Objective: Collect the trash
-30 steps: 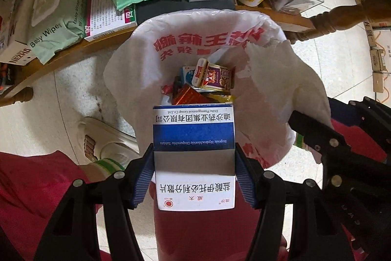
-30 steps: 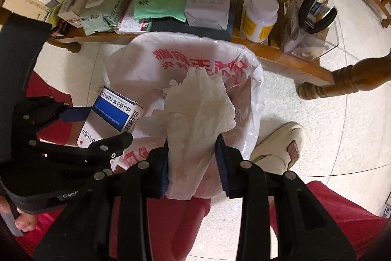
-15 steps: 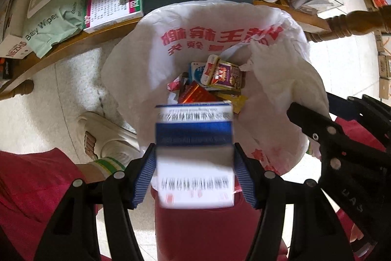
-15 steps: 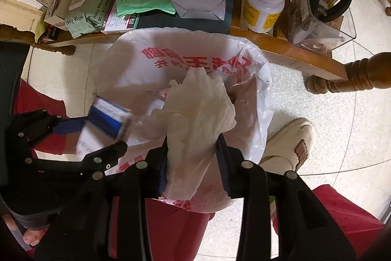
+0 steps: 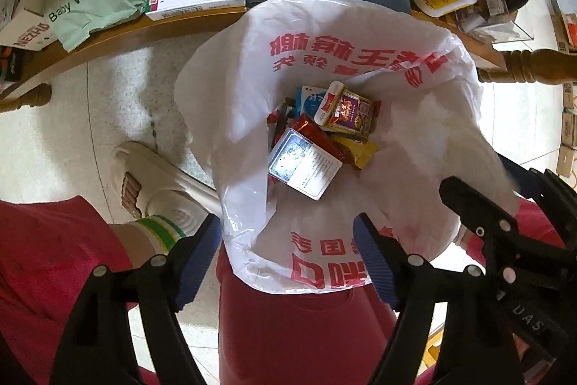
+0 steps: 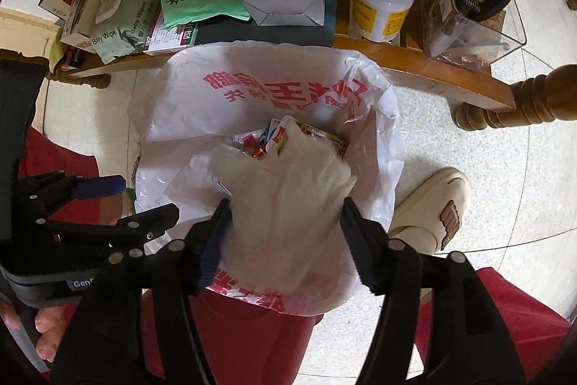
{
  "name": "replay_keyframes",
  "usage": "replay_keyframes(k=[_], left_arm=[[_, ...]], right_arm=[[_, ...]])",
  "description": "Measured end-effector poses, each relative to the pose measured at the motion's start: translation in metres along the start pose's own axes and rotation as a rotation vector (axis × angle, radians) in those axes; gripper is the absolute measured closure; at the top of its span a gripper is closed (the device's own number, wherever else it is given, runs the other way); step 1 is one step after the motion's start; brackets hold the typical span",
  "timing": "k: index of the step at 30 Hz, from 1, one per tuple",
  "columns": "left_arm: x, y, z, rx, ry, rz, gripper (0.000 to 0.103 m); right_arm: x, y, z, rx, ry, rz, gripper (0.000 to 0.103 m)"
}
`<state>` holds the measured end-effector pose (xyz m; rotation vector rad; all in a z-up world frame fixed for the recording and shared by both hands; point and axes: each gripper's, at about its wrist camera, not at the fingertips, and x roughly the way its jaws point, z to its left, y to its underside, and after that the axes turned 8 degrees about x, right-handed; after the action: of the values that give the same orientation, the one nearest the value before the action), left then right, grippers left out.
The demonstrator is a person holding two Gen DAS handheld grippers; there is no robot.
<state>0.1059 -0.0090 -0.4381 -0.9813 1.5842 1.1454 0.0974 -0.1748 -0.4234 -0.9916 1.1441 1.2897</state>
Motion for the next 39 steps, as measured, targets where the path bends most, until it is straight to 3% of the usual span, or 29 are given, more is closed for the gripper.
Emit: replay_keyframes(k=[7, 19, 25, 33, 39], left_arm=[[-0.006, 0.002, 0.006, -0.019, -0.034, -0.022, 0.019], [-0.014, 0.011, -0.001, 0.009, -0.101, -0.039, 0.019], [-0.025, 0.019, -0.007, 0.020, -0.141, -0.061, 0.019], [-0.050, 0.038, -0.017, 0.027, -0.183, -0.132, 0.019], [-0.082, 0.057, -0.025, 0.027, -0.230, -0.242, 0.019]], right_arm=[[-0.001, -0.001, -0.001, 0.018, -0.018, -0.003, 0.033], [-0.011, 0.010, 0.002, 0.030, 0.028, -0.026, 0.031], [-0.031, 0.024, 0.005, 0.049, 0.035, -0.089, 0.023], [-0.061, 0.045, 0.010, 0.067, 0.073, -0.172, 0.018], [-0.092, 0.066, 0.018, 0.065, 0.102, -0.258, 0.017]])
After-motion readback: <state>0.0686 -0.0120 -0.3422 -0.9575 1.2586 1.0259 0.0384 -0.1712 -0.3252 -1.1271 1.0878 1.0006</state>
